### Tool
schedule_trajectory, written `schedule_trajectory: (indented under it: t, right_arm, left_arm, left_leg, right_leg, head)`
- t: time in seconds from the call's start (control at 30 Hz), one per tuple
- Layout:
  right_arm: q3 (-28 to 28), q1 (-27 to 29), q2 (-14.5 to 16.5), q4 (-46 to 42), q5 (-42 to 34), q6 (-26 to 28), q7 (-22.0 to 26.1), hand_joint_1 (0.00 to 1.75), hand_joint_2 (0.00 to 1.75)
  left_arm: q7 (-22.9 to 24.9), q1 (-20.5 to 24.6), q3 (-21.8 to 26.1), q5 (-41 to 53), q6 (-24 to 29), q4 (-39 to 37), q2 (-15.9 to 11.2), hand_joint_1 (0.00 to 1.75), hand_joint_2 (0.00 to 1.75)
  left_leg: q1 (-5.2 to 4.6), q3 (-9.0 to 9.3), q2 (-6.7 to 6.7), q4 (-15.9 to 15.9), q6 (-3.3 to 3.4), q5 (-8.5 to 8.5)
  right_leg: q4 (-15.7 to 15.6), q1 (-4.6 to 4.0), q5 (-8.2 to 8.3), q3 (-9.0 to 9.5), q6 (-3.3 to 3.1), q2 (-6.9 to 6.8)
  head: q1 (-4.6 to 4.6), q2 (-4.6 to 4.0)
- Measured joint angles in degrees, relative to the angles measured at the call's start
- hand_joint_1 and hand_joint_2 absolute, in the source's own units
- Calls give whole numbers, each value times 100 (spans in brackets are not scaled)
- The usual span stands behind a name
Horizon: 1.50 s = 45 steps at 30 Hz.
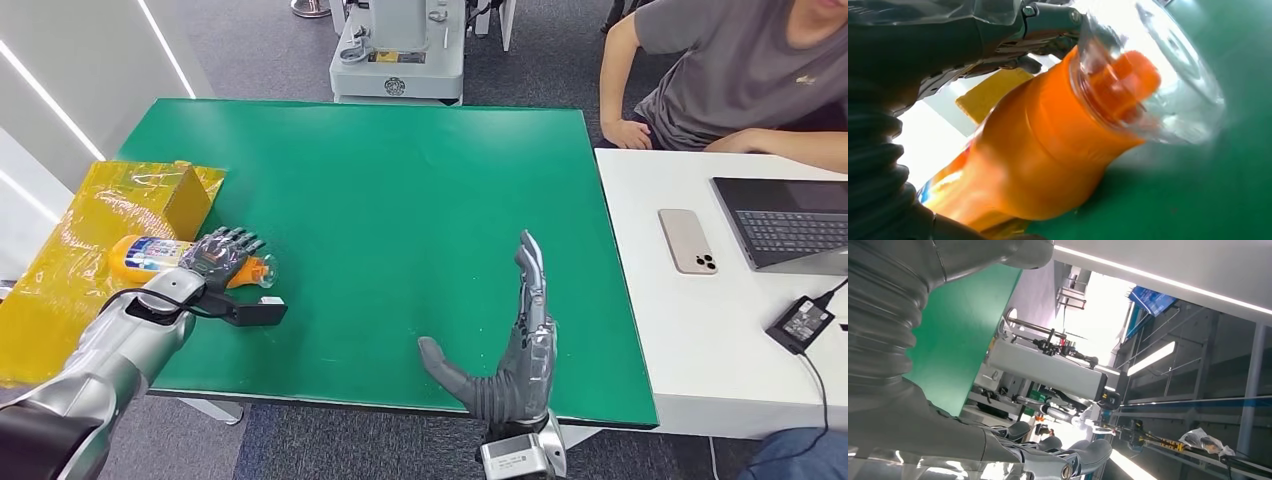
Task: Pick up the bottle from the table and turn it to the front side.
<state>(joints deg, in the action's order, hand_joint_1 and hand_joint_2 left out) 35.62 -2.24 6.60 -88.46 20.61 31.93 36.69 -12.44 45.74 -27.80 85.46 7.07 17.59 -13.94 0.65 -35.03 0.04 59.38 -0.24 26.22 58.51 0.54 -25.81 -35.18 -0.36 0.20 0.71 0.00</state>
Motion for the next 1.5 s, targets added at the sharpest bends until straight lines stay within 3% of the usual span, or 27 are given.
schedule_trajectory:
  t: [0.63,0.8,1.03,1.4,1.5]
  right_arm:
    - [26,-37,7,-14,-3,64,-33,0,175]
    - [25,-32,7,-25,3,81,12,0,175]
    - [13,-29,7,-27,2,27,54,0,175]
    - [-5,-26,9,-31,8,-112,54,0,175]
    - [-4,-26,9,-29,9,-130,56,0,175]
  left_arm:
    - [611,23,0,72,1344,-2,-224,0,175]
    - [695,231,-72,79,1123,-2,-443,0,175]
    - [740,673,-639,81,807,-2,-879,0,175]
    - [947,789,-745,81,1219,-2,-1238,0,175]
    - [1005,789,-745,79,1718,37,-1308,0,175]
  left_leg:
    - [1,1,1,0,0,0]
    - [2,1,2,0,-2,-2]
    - [3,2,2,0,-6,-4]
    - [1,1,2,0,-7,-5]
    - [2,1,3,0,-7,-5]
  right_leg:
    - [2,0,0,-1,0,1]
    - [4,-1,0,-3,-1,2]
    - [6,-1,1,-3,-2,2]
    - [5,-1,0,-2,-2,1]
    - [6,-1,1,-2,-3,3]
  head:
    - [1,0]
    - [0,0]
    - [2,0]
    - [0,0]
    - [-1,0]
